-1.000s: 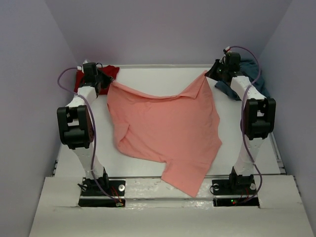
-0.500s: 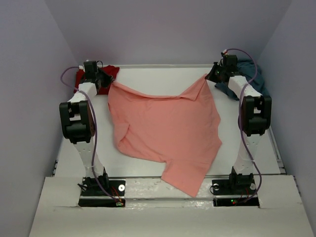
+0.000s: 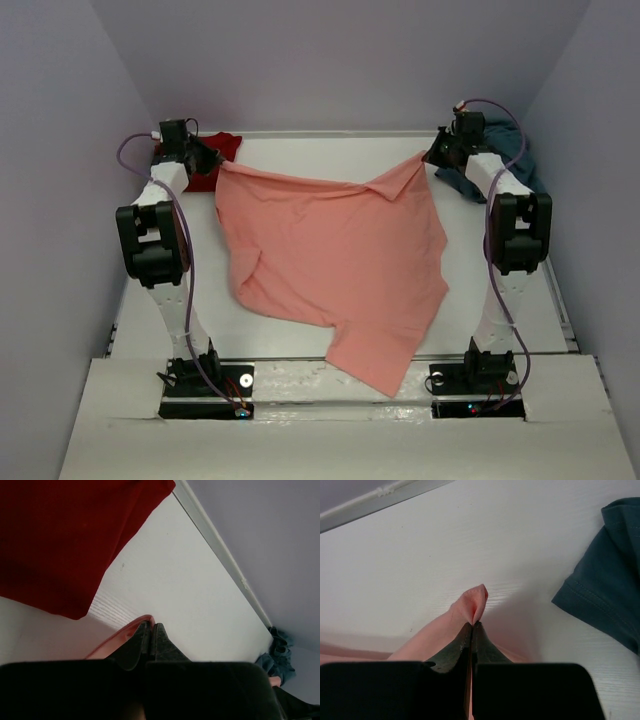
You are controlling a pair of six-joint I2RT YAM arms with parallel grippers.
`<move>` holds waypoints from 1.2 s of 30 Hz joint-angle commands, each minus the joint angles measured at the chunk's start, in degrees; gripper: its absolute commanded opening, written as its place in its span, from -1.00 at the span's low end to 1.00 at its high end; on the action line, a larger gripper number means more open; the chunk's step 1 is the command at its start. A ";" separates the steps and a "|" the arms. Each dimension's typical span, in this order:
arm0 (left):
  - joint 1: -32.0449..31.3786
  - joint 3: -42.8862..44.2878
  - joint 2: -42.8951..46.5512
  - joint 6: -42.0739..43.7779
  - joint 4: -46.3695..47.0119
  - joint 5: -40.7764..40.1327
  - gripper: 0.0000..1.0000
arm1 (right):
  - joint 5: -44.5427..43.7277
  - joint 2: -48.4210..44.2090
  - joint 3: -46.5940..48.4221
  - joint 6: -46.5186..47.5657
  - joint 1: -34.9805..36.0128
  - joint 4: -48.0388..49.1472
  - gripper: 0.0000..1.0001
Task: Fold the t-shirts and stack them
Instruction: Fold the tshirt
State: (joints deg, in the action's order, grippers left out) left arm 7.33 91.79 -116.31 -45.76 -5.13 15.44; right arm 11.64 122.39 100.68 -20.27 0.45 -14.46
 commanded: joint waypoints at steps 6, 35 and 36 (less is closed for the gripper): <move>0.66 3.57 0.03 -0.21 0.12 3.28 -1.00 | -0.31 -5.49 1.01 0.67 -0.71 1.36 -1.00; 3.30 2.69 2.05 -0.91 -0.24 6.09 -1.00 | 1.90 -16.04 -6.72 1.73 -0.71 -0.48 -1.00; 3.39 2.69 2.05 -1.09 -0.24 6.27 -1.00 | 2.07 -16.39 -6.82 1.73 -0.71 -0.66 -1.00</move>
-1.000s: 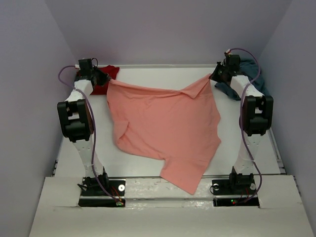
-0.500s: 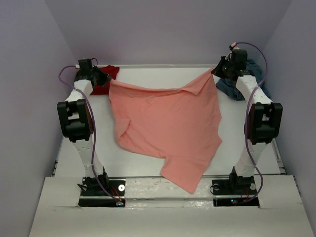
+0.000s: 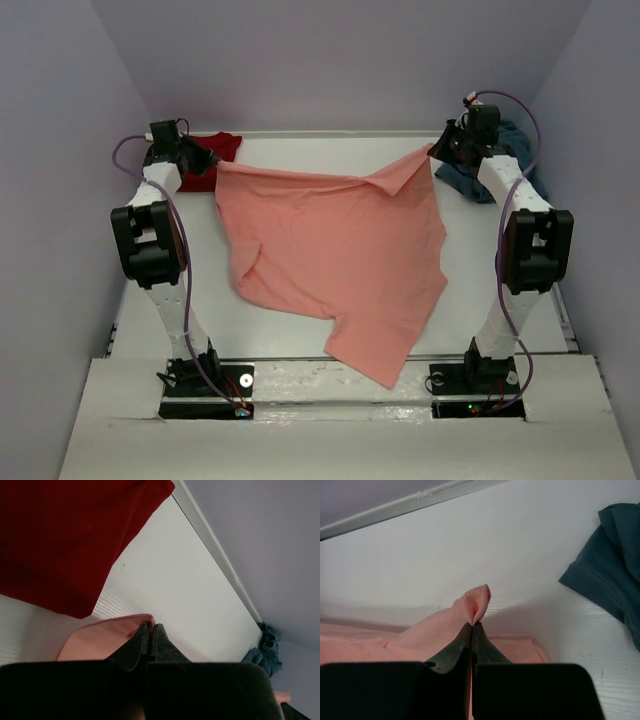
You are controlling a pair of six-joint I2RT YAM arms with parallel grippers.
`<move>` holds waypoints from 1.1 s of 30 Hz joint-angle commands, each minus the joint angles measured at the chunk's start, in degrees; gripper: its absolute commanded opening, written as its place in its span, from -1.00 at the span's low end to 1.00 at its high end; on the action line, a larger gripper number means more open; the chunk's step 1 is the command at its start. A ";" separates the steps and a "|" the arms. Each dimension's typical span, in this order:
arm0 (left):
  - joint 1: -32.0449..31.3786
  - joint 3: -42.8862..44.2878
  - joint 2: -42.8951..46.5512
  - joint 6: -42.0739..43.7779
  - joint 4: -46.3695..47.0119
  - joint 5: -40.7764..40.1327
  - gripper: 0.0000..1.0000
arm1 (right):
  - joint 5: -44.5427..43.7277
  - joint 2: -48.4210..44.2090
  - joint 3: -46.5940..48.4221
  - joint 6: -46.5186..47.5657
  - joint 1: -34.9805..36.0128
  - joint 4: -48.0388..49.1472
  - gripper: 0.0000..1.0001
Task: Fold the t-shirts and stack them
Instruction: Fold the tshirt
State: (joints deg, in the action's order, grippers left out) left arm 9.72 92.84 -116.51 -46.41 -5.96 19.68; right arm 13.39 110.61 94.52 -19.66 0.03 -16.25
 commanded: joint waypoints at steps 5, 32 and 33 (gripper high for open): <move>1.10 1.47 2.16 -0.87 0.68 2.90 -1.00 | 1.55 -6.72 -1.62 0.76 -0.30 0.34 -1.00; 1.18 1.12 2.60 -3.25 -3.00 8.09 -1.00 | 5.69 -19.99 -15.68 -2.14 -0.30 -1.85 -1.00; 1.27 1.12 2.69 -3.07 -3.44 8.18 -1.00 | 5.77 -20.43 -15.86 -2.05 -0.30 -2.12 -1.00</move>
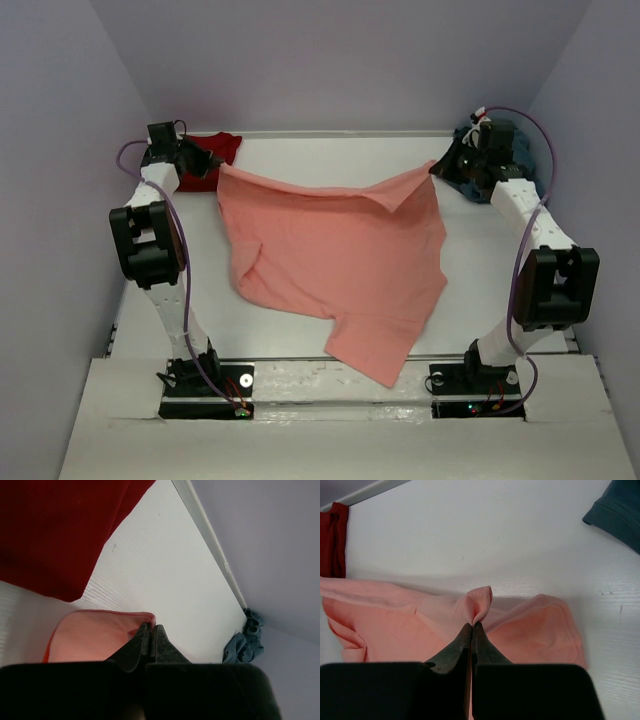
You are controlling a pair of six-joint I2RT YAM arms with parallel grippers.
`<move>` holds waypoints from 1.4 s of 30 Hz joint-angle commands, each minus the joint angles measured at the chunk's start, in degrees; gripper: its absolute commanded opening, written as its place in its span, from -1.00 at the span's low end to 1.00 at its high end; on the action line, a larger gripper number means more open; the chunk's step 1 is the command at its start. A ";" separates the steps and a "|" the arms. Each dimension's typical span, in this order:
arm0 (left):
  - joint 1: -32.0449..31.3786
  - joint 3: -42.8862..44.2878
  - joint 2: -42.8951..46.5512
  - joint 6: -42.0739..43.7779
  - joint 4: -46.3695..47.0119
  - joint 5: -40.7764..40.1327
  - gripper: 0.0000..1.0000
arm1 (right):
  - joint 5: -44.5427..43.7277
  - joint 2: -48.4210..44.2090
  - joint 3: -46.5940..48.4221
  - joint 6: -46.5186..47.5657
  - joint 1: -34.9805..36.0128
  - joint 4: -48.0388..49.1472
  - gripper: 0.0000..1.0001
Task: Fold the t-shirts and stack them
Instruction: Fold the tshirt
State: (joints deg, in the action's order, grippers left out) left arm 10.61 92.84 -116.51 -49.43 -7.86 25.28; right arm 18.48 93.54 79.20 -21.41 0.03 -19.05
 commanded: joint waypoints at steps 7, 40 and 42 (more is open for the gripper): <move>0.64 0.42 4.62 1.44 -4.97 2.41 -1.00 | 0.77 -5.20 -1.50 -0.39 0.23 -0.64 -1.00; 2.57 -8.02 8.93 5.57 -9.90 6.28 -1.00 | 3.67 -11.53 -14.51 -2.41 2.96 -5.82 -1.00; 2.57 -8.90 9.28 6.01 -10.77 6.01 -1.00 | 3.49 -11.80 -14.86 -2.24 2.96 -6.35 -1.00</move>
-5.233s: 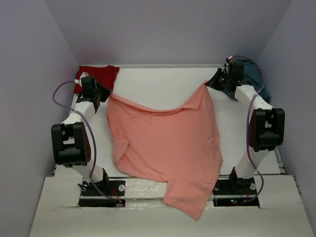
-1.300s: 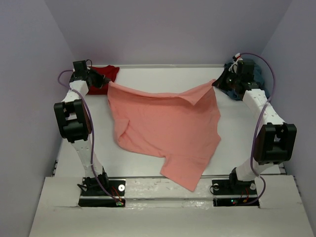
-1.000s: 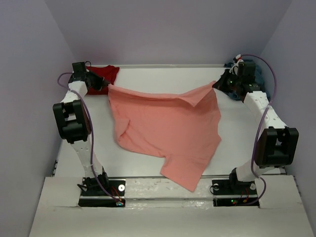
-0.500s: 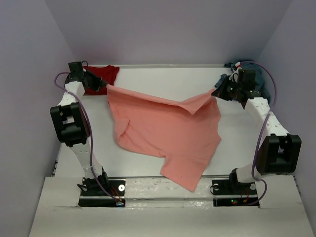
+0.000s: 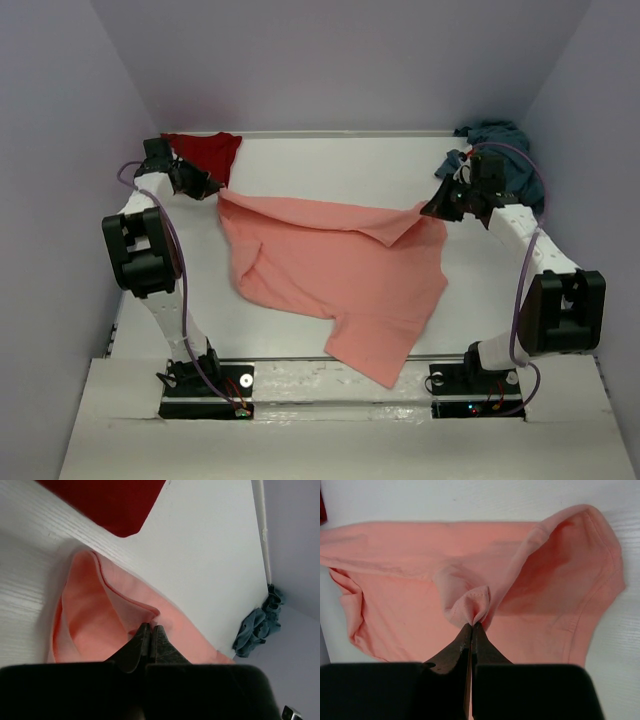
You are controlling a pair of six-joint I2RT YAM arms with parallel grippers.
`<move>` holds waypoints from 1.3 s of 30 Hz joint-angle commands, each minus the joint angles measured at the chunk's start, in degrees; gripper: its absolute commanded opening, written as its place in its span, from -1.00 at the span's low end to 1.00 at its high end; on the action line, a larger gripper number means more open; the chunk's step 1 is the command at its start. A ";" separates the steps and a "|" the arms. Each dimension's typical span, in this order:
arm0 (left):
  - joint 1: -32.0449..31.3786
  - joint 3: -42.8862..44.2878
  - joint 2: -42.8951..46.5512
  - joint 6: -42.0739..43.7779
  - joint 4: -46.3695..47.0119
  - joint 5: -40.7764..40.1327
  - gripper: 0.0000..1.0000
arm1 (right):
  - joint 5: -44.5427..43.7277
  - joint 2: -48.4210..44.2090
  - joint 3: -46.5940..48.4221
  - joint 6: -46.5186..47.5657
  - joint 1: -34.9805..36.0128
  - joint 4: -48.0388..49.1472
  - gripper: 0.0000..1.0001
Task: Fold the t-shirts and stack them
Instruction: Fold the tshirt
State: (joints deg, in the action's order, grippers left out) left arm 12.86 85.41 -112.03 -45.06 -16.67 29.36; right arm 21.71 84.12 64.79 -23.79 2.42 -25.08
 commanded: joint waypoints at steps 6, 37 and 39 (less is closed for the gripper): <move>0.41 -2.44 5.42 2.96 -3.63 1.22 -1.00 | -0.36 -3.61 -2.30 0.24 0.57 -2.42 -1.00; 1.90 1.78 6.91 9.64 -10.58 -1.77 0.45 | -14.06 -0.19 5.41 3.83 1.72 -15.00 0.91; 1.99 4.57 6.56 10.16 -10.76 -1.50 0.45 | -14.24 1.91 7.27 4.19 1.72 -15.00 0.90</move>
State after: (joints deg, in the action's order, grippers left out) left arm 14.00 84.07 -109.32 -37.23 -26.44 27.27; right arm 10.26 83.68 66.78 -21.34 3.84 -40.53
